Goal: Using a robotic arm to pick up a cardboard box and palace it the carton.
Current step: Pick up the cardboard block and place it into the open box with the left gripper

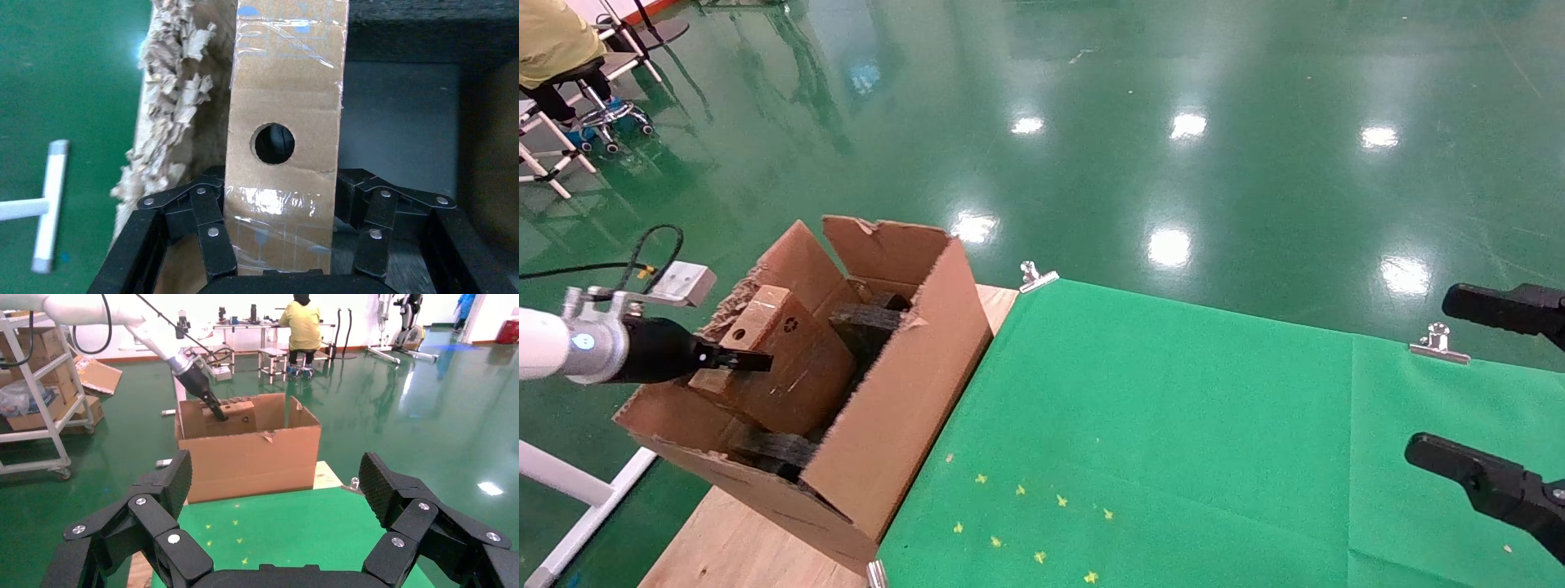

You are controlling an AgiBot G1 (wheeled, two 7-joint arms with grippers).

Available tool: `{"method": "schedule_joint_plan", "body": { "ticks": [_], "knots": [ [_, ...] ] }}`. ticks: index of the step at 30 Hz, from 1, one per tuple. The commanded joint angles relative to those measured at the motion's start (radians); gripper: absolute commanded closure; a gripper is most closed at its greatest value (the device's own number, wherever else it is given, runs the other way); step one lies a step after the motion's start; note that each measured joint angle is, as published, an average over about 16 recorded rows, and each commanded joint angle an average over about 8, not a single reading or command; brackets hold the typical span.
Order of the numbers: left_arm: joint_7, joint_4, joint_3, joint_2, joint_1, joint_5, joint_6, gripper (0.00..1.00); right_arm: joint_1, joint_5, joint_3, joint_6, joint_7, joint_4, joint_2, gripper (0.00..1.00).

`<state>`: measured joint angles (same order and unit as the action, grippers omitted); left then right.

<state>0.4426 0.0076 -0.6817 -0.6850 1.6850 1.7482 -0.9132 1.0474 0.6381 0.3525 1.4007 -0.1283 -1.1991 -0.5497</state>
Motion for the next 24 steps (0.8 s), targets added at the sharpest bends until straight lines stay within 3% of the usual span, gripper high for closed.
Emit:
{"method": "schedule_joint_plan", "body": {
  "ticks": [1, 24],
  "knots": [
    [0.003, 0.004, 0.003, -0.014, -0.019, -0.004, 0.050, 1.00, 0.000, 0.000, 0.000, 0.000, 0.000, 0.000, 0.000, 0.00],
    [0.048, 0.017, 0.048, -0.106, -0.184, -0.068, 0.191, 0.98, 0.000, 0.000, 0.000, 0.000, 0.000, 0.000, 0.000, 0.00]
  ]
}}
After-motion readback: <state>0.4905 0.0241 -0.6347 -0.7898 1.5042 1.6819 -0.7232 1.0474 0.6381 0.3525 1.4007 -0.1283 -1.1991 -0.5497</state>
